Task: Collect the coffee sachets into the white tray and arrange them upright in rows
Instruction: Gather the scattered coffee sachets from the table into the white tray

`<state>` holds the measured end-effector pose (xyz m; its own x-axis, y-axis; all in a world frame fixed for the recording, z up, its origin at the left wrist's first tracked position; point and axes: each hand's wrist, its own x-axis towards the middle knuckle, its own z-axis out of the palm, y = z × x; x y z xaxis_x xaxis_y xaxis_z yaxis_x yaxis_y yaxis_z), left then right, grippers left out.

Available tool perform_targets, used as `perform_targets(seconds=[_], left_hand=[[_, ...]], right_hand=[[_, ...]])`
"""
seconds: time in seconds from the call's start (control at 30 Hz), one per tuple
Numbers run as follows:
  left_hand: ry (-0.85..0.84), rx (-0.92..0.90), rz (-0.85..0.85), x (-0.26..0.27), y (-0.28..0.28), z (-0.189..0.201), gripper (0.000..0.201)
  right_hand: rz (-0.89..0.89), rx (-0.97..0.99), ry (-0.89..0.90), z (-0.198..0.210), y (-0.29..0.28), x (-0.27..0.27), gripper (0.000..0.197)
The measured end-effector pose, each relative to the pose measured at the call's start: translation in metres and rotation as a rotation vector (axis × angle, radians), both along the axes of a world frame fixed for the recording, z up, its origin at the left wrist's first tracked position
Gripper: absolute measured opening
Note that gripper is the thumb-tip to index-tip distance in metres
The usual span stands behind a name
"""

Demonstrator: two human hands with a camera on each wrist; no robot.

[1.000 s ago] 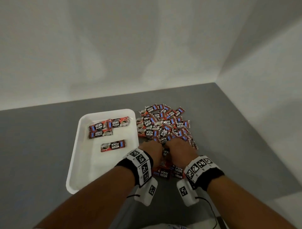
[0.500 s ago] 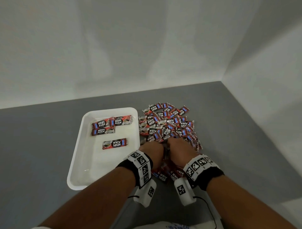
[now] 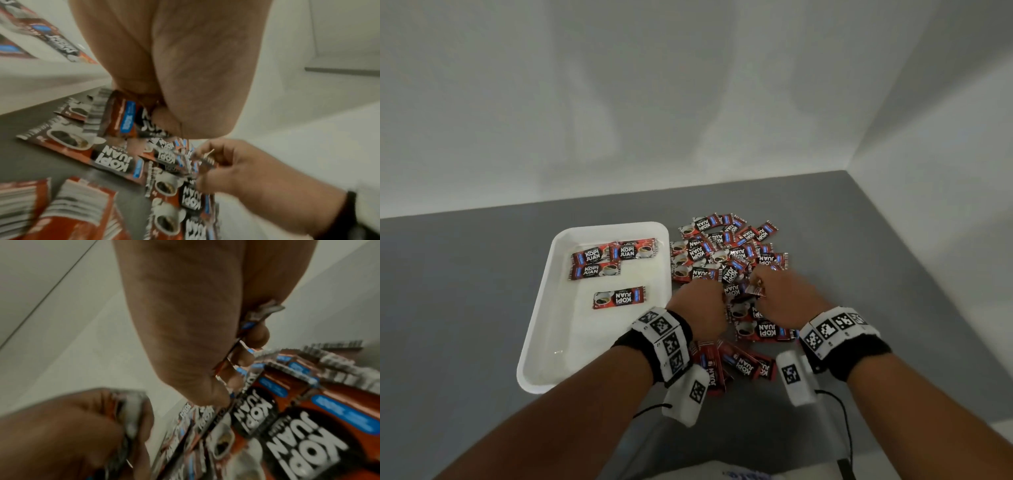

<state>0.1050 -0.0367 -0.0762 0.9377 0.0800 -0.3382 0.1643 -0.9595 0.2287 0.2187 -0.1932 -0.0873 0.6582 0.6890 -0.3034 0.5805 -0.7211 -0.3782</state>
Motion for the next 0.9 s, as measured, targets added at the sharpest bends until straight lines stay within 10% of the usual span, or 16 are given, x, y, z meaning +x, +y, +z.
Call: perform_targets(seconds=[0.2, 0.4, 0.57, 0.9], left_hand=[[0.117, -0.034, -0.135, 0.007, 0.001, 0.003, 0.014], [0.38, 0.125, -0.407, -0.007, -0.017, -0.007, 0.043], [0.402, 0.178, -0.488, -0.005, -0.017, -0.011, 0.06], [0.168, -0.042, -0.133, 0.019, 0.012, 0.011, 0.015]], right_hand=[[0.093, -0.059, -0.119, -0.039, 0.002, -0.004, 0.046], [0.173, -0.011, 0.039, -0.008, 0.0, 0.001, 0.012], [0.04, 0.184, 0.031, 0.013, 0.007, 0.009, 0.03], [0.258, -0.031, -0.166, -0.008, 0.042, 0.006, 0.008]])
